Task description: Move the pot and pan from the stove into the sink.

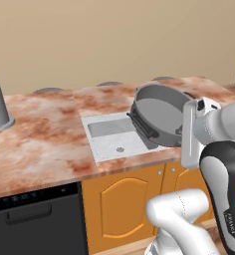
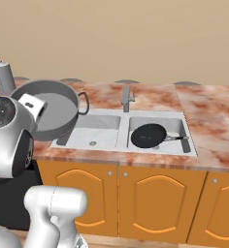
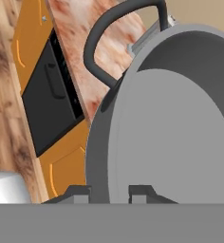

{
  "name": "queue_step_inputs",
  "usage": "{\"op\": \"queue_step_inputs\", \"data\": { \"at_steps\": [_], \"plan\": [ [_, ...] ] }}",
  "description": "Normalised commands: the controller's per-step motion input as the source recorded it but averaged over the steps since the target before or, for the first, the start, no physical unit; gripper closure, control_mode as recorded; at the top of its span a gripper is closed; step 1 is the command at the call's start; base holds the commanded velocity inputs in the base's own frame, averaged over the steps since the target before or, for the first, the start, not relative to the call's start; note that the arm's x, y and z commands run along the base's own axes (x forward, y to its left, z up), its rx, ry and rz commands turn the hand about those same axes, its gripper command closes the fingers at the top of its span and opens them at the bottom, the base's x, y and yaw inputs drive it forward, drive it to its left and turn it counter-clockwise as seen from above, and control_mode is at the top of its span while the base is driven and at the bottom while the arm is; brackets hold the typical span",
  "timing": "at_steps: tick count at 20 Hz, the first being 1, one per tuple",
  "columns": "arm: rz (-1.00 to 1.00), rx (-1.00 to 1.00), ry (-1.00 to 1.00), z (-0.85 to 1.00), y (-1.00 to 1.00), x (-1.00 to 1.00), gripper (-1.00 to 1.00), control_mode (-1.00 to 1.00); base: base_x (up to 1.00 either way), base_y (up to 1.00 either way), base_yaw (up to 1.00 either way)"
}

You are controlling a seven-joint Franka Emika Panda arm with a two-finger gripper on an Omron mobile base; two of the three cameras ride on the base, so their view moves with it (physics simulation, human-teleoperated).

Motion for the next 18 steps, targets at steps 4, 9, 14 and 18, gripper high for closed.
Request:
{"op": "queue_step_inputs", "data": {
  "at_steps": [4, 9, 14, 18],
  "plan": [
    [0.0, 0.0, 0.07, -0.01, 0.0, 0.56, 1.0, -1.0, 0.0, 0.0, 0.0],
    [0.0, 0.0, 0.03, -0.01, 0.0, 0.33, 1.0, -1.0, 0.0, 0.0, 0.0],
    [0.0, 0.0, 0.0, -0.02, 0.0, 0.05, 1.0, -1.0, 0.0, 0.0, 0.0],
    [0.0, -0.02, 0.0, -0.38, 0.02, 0.06, 1.0, -1.0, 0.0, 0.0, 0.0]
  ]
}}
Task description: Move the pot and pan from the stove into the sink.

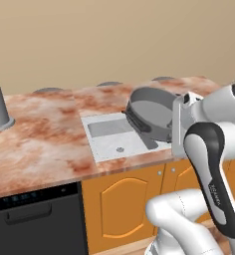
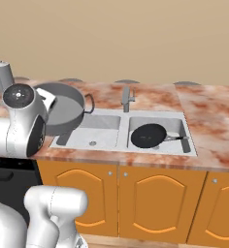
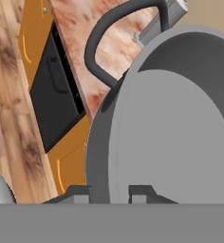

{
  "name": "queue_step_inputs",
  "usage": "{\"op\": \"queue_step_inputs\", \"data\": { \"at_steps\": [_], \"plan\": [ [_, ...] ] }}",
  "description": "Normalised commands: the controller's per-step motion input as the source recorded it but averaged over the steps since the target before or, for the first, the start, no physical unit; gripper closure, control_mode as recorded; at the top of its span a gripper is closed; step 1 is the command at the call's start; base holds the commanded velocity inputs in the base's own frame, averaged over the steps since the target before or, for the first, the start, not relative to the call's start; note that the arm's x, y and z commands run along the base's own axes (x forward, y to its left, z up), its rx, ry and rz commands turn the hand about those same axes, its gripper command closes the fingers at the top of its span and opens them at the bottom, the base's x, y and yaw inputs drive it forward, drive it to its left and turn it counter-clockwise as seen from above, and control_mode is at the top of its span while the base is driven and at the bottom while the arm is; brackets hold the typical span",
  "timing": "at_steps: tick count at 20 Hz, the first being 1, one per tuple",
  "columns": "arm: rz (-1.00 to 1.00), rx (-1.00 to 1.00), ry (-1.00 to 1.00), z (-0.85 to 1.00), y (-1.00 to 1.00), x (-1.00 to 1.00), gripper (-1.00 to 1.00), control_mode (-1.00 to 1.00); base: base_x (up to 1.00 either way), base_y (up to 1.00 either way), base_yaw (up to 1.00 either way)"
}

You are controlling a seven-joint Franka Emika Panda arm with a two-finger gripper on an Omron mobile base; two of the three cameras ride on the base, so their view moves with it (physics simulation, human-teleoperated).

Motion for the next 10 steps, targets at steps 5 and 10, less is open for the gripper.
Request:
{"op": "queue_step_inputs", "data": {
  "at_steps": [5, 10],
  "plan": [
    [0.0, -0.02, 0.0, -0.49, 0.03, 0.09, 1.0, -1.0, 0.0, 0.0, 0.0],
    [0.0, 0.0, 0.01, -0.39, 0.01, 0.34, 1.0, -1.0, 0.0, 0.0, 0.0]
  ]
}}
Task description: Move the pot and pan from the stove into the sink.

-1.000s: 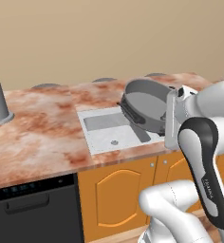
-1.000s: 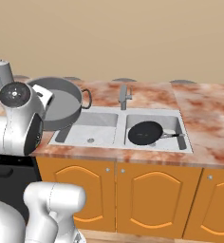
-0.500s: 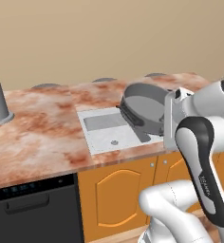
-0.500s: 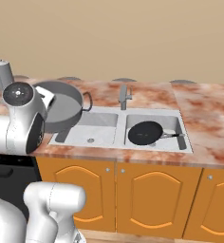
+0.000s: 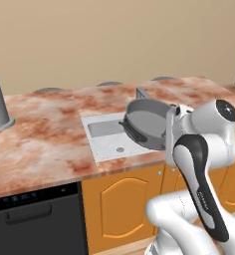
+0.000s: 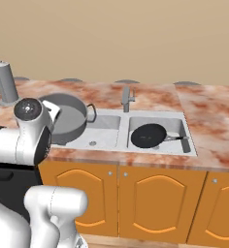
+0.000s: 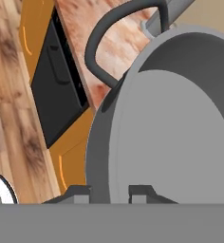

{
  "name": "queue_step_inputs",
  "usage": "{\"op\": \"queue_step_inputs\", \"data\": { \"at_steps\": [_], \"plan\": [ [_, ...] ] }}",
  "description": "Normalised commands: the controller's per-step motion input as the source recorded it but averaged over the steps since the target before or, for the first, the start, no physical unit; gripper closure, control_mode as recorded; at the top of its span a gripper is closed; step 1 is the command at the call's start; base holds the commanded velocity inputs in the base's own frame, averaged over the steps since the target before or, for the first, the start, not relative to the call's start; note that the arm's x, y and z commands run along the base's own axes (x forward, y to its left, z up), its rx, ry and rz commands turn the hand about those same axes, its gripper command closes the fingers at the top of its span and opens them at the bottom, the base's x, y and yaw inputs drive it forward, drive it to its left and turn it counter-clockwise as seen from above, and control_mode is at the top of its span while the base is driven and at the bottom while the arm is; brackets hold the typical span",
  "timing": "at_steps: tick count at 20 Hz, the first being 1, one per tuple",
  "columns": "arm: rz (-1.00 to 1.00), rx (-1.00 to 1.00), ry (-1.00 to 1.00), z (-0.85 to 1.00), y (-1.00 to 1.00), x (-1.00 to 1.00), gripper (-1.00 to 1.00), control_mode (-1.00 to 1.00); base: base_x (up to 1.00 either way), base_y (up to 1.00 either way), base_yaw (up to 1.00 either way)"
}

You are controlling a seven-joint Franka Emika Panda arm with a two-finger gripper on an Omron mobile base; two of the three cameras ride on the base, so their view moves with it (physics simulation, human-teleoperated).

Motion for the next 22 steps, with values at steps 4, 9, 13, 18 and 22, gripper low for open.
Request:
{"op": "queue_step_inputs", "data": {
  "at_steps": [4, 9, 13, 18, 22],
  "plan": [
    [0.0, 0.0, 0.0, -0.32, 0.0, 0.65, 1.0, -1.0, 0.0, 0.0, 0.0],
    [0.0, 0.0, 0.0, -0.31, 0.01, 0.71, 1.0, -1.0, 0.0, 0.0, 0.0],
    [0.0, 0.0, 0.0, -0.34, 0.02, 0.69, 1.0, -1.0, 0.0, 0.0, 0.0],
    [0.0, -0.01, 0.0, -0.33, 0.07, 0.74, 1.0, -1.0, 0.0, 0.0, 0.0],
    [-0.01, -0.02, 0.02, -0.28, 0.13, 0.79, 1.0, -1.0, 0.0, 0.0, 0.0]
  ]
}}
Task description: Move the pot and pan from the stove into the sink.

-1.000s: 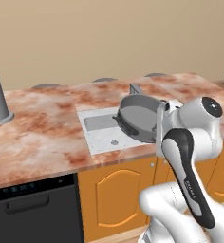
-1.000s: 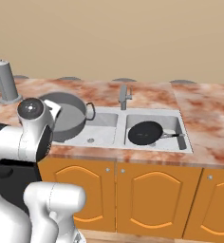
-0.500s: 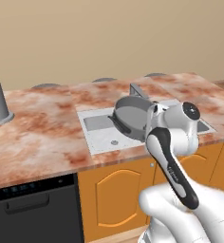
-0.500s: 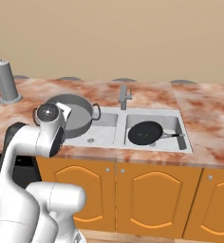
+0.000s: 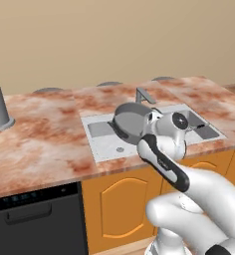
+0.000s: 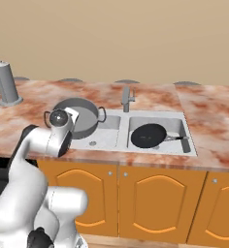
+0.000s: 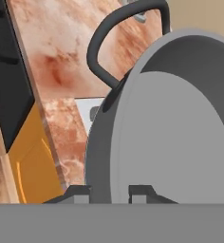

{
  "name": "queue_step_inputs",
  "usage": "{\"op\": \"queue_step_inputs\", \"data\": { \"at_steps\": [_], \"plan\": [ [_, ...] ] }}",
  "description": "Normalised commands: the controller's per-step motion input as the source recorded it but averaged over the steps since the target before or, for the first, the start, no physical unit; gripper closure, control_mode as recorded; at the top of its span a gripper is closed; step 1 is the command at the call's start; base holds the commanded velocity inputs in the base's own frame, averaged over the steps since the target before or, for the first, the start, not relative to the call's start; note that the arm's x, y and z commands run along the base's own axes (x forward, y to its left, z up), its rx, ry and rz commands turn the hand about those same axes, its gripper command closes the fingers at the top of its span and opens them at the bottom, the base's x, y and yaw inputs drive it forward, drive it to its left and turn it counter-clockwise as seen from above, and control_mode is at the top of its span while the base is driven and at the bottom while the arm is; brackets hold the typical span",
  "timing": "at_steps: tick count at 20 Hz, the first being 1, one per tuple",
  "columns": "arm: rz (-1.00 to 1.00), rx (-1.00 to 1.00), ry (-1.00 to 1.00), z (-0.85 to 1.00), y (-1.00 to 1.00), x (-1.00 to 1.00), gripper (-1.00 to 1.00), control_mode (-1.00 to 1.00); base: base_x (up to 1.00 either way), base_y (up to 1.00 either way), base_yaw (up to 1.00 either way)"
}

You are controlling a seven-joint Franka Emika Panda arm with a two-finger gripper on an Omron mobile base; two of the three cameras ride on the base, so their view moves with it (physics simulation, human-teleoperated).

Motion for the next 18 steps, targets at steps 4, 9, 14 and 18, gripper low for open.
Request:
{"op": "queue_step_inputs", "data": {
  "at_steps": [4, 9, 14, 18],
  "plan": [
    [-0.02, -0.03, 0.02, -0.22, 0.14, 0.68, 1.0, -1.0, 0.0, 0.0, 0.0],
    [-0.04, -0.04, 0.01, -0.16, 0.1, 0.57, 1.0, -1.0, 0.0, 0.0, 0.0],
    [-0.03, -0.02, 0.02, -0.17, 0.02, 0.63, 1.0, -1.0, 0.0, 0.0, 0.0],
    [-0.01, 0.0, 0.01, -0.18, 0.0, 0.45, 1.0, -1.0, 0.0, 0.0, 0.0]
  ]
}}
